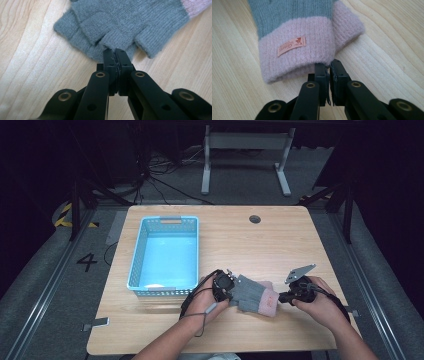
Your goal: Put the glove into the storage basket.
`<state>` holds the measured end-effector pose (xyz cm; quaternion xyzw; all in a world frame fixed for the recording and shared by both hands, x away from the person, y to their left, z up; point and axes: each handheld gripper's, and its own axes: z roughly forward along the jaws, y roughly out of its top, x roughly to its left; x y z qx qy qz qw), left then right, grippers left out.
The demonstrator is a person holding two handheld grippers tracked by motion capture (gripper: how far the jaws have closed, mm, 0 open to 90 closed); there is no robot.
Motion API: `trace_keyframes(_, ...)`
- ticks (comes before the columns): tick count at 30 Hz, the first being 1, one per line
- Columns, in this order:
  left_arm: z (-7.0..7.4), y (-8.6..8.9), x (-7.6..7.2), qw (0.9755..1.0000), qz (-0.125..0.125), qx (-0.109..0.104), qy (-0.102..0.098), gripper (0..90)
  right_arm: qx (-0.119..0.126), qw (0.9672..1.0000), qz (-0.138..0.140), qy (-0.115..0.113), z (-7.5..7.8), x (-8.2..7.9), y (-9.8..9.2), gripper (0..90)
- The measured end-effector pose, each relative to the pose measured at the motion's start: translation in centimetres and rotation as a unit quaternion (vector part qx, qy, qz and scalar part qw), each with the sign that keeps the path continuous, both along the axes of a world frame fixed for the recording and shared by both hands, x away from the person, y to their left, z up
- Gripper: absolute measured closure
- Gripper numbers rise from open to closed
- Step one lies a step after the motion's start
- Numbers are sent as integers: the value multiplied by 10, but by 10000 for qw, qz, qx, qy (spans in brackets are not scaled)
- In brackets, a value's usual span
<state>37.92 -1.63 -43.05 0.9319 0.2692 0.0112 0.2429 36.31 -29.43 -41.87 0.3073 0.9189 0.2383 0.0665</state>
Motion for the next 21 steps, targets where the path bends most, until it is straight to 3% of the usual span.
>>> trace_keyframes(13, 23, 6, -16, 9996, -77, -255, -86, 894, 340, 9990, -224, -188, 17, -1, -7, 879)
trace_keyframes(21, 26, 9, -23, 9995, -78, -297, -99, 894, 489, 9976, -321, -370, 23, 8, -4, 882)
